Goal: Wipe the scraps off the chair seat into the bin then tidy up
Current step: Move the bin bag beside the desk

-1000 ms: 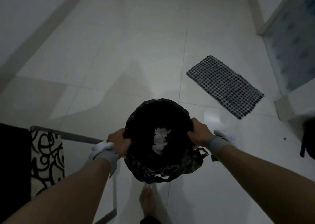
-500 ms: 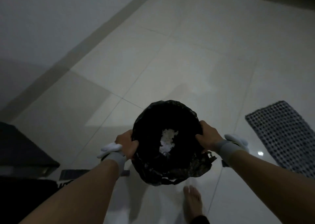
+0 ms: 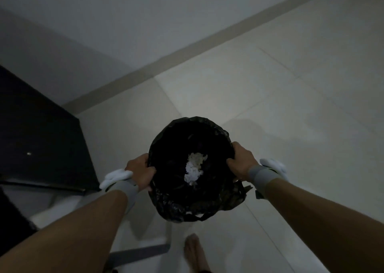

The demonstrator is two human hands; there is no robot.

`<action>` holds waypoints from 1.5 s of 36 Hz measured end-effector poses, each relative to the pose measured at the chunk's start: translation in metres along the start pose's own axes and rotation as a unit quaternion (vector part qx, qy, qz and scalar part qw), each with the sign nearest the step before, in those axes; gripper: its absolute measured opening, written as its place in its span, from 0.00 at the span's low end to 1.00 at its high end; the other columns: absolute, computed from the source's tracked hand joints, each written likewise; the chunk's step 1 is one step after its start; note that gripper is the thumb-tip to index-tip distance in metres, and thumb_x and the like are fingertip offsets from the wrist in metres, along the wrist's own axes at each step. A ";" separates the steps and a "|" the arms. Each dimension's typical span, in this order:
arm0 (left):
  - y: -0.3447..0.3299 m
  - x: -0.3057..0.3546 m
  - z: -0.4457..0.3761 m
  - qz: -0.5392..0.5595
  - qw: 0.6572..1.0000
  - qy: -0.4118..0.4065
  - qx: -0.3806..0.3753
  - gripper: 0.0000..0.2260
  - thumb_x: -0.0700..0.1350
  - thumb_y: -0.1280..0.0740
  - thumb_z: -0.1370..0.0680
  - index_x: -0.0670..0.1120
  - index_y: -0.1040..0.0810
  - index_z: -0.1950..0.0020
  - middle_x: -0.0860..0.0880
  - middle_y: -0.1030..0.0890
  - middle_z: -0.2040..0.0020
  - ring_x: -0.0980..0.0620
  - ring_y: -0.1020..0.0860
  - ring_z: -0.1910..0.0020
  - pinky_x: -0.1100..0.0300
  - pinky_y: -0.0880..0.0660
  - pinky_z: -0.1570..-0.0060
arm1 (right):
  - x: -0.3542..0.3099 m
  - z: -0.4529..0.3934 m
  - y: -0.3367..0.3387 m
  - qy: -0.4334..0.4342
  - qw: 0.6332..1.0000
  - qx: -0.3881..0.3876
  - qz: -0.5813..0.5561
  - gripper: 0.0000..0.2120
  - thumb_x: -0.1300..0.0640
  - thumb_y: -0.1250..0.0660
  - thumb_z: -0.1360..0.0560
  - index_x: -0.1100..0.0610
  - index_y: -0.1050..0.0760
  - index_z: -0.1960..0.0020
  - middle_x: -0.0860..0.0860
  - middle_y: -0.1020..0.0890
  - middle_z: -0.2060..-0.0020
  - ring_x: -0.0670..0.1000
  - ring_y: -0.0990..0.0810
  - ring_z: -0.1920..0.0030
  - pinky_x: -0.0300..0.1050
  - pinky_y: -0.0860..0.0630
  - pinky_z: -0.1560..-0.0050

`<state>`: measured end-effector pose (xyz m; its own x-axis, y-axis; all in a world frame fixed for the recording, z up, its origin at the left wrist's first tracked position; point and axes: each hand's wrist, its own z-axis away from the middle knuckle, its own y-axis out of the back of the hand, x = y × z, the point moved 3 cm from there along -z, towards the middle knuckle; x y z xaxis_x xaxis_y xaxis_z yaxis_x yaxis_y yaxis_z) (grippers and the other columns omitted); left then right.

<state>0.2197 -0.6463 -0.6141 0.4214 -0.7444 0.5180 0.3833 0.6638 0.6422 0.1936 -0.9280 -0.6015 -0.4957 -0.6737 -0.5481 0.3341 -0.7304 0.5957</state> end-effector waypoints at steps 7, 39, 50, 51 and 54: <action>0.027 -0.017 -0.056 0.065 0.997 0.037 0.012 0.15 0.37 0.38 0.22 0.46 0.27 0.36 0.44 0.22 0.48 0.41 0.20 0.56 0.56 0.20 0.61 | -0.059 -0.081 -0.006 0.048 0.997 -0.039 0.039 0.15 0.64 0.44 0.22 0.61 0.36 0.35 0.60 0.25 0.51 0.59 0.27 0.56 0.50 0.30 0.58; 0.148 -0.165 -0.192 0.201 0.920 0.297 0.158 0.25 0.46 0.40 0.18 0.51 0.43 0.23 0.41 0.34 0.26 0.32 0.24 0.41 0.48 0.19 0.63 | -0.323 -0.299 -0.156 0.249 0.930 -0.178 0.204 0.20 0.64 0.44 0.21 0.60 0.37 0.29 0.63 0.22 0.41 0.66 0.21 0.47 0.56 0.22 0.50; 0.146 -0.178 -0.189 0.205 0.923 0.307 0.112 0.24 0.54 0.40 0.19 0.45 0.39 0.27 0.37 0.29 0.32 0.32 0.25 0.41 0.39 0.21 0.55 | -0.331 -0.301 -0.161 0.229 0.916 -0.221 0.244 0.24 0.59 0.44 0.19 0.59 0.43 0.24 0.62 0.29 0.32 0.66 0.26 0.37 0.55 0.26 0.41; 0.149 -0.175 -0.185 0.218 0.919 0.317 0.088 0.27 0.57 0.41 0.20 0.50 0.42 0.25 0.39 0.32 0.29 0.33 0.25 0.39 0.44 0.20 0.60 | -0.332 -0.298 -0.157 0.220 0.916 -0.228 0.245 0.25 0.57 0.43 0.19 0.59 0.44 0.24 0.62 0.30 0.30 0.66 0.26 0.36 0.56 0.26 0.39; 0.157 -0.168 -0.174 0.224 0.911 0.339 0.063 0.29 0.62 0.43 0.21 0.55 0.47 0.23 0.43 0.36 0.26 0.36 0.25 0.38 0.50 0.20 0.64 | -0.335 -0.289 -0.146 0.187 0.924 -0.231 0.240 0.29 0.49 0.42 0.19 0.60 0.47 0.24 0.62 0.30 0.30 0.66 0.25 0.37 0.60 0.25 0.39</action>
<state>0.3522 -0.4050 -0.6989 0.9403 -0.1565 0.3023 -0.0312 0.8448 0.5342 0.5422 -0.6278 -0.6746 0.0822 -0.8608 -0.5023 0.7930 -0.2488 0.5561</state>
